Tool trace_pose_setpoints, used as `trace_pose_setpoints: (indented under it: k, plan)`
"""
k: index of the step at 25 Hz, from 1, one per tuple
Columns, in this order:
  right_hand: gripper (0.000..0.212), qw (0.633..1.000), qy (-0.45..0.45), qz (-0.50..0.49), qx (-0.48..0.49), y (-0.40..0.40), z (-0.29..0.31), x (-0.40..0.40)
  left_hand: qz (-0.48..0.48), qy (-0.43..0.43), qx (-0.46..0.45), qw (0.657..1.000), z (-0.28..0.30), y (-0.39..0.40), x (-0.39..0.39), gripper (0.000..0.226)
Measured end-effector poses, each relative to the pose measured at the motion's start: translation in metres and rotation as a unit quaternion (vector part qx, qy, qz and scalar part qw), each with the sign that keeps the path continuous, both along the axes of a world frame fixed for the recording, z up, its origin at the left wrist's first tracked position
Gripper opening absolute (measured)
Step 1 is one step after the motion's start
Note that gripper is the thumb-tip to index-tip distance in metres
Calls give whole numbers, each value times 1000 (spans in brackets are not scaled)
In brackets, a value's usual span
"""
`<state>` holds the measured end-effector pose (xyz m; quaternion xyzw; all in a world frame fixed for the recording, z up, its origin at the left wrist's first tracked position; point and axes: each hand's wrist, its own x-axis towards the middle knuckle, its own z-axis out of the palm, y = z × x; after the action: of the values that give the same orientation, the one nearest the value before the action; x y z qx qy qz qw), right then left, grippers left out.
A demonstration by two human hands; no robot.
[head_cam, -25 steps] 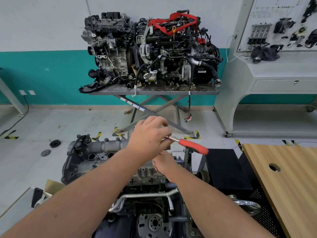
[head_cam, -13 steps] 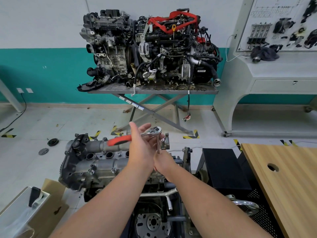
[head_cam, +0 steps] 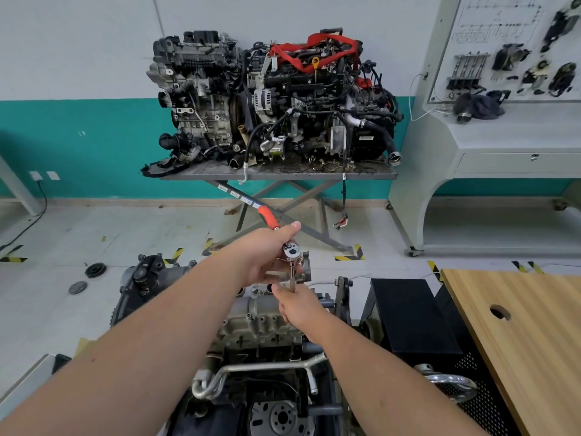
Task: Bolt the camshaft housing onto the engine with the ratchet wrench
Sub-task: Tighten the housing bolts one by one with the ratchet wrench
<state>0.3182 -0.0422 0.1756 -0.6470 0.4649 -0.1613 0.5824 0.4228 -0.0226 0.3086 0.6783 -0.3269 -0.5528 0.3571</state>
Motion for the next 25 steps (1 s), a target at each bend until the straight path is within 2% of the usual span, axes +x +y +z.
trace_pose_setpoints:
  k: [3, 8, 11, 14, 17, 19, 20, 21, 22, 23, 24, 25]
  plan:
    - [51, 1000, 5, 1, 6, 0, 1, 0, -40, -76, -4, 996, -1, -1, 4, 58]
    - [48, 1000, 5, -5, 11, 1, 1, 0, -100, -30, -31, 994, -7, 5, 14, 57]
    - [48, 1000, 6, -7, 6, 1, 1, 0, -118, -38, -37, 992, -6, 10, 20, 54]
    - [49, 1000, 15, -13, 11, 2, 3, 1, -95, -31, -43, 994, -2, 10, 17, 42]
    - [51, 1000, 21, -17, 8, 2, 4, 1, -19, -19, -56, 998, 4, 5, 1, 20]
    - [52, 1000, 26, -14, 0, 3, 6, 1, -21, -98, -77, 992, 9, 0, -13, 14]
    - [52, 999, 32, -10, -12, 4, 6, 2, -60, -192, -90, 975, 11, -2, -18, 16]
    - [52, 999, 41, -6, -22, 5, 7, 2, -123, -317, -100, 935, 13, -4, -23, 16]
    - [51, 999, 45, -3, -24, 5, 8, 3, -187, -457, -111, 863, 12, -4, -27, 16]
    - [49, 999, 48, -3, -18, 5, 9, 3, -229, -574, -134, 775, 9, -3, -30, 15]
    - [44, 999, 47, -4, -9, 5, 10, 3, -243, -647, -170, 703, 4, 0, -30, 17]
    - [38, 999, 45, -3, -1, 5, 12, 3, -242, -687, -217, 650, -2, 4, -29, 22]
